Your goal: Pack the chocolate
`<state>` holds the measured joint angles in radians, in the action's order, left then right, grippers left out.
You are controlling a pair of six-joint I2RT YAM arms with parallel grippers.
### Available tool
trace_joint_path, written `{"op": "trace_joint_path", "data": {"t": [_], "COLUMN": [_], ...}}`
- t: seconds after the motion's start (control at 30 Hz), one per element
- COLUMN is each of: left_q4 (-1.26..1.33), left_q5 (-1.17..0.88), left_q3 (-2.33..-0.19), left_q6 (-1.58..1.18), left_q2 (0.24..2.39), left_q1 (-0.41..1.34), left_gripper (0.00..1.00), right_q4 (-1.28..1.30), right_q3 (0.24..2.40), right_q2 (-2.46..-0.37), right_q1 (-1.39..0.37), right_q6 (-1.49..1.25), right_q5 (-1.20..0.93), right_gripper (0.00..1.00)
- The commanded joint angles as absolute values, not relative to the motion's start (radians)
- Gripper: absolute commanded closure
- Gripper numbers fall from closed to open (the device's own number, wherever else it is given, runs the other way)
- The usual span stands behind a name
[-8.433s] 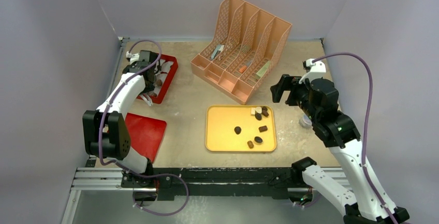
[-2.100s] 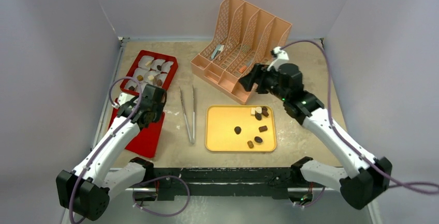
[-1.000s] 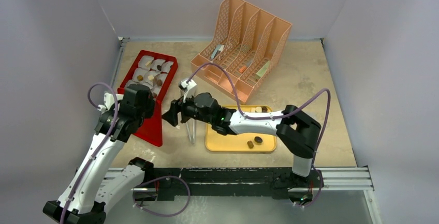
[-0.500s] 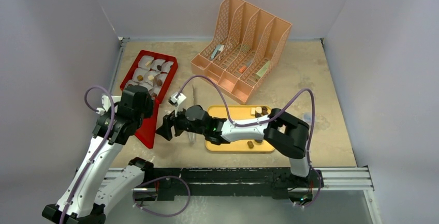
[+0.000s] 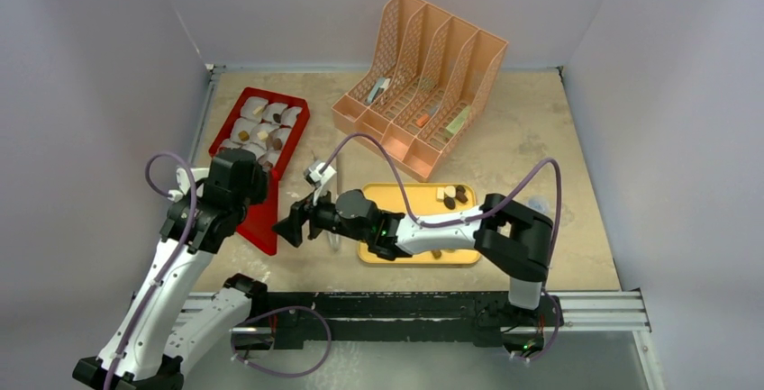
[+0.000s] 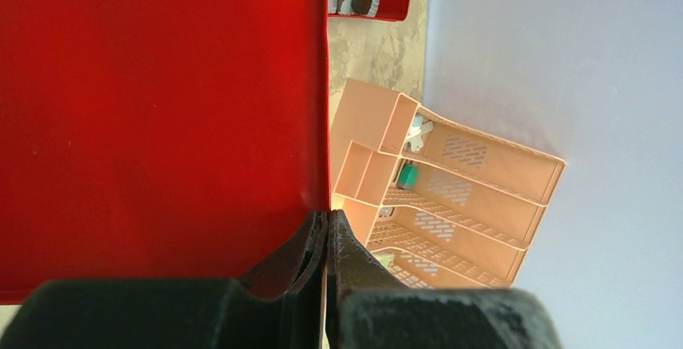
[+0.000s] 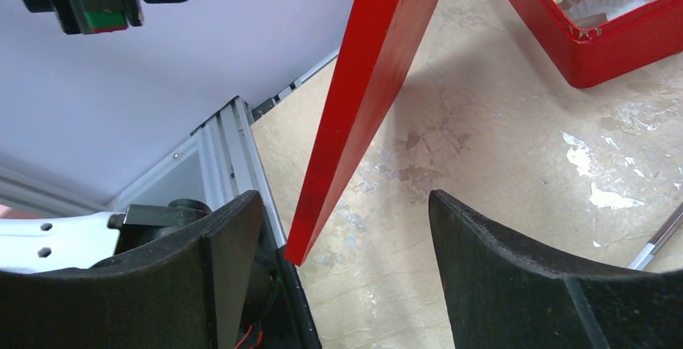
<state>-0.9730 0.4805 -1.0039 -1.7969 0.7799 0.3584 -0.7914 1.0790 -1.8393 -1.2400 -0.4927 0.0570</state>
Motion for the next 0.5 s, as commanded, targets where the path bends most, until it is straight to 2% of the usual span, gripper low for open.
{"op": "trace_joint_path", "data": {"t": [0.0,0.23,0.47], "left_q4": [-0.916,-0.914,-0.941], "left_q5": [0.490,0.498,0.530], "left_q3": [-1.039,-1.050,-1.077], "left_q6": [-1.841,-1.845,-1.845], "left_q2": [0.752,0.751,0.739], "left_q1": [0.354,0.354,0.354], "left_gripper": [1.00,1.00,1.00], "right_q4": [-0.814,-0.688,-0.666], "right_q3": [1.166,1.299,1.281], "right_q2": [-1.863,-1.953,-1.942], "right_q1": [-1.254,-1.287,-1.294], "right_q6": [-0.494,-0.495,-0.474], "right_q5": [0.104,0.117,0.171], "right_gripper": [0.23,0.29,0.44]}}
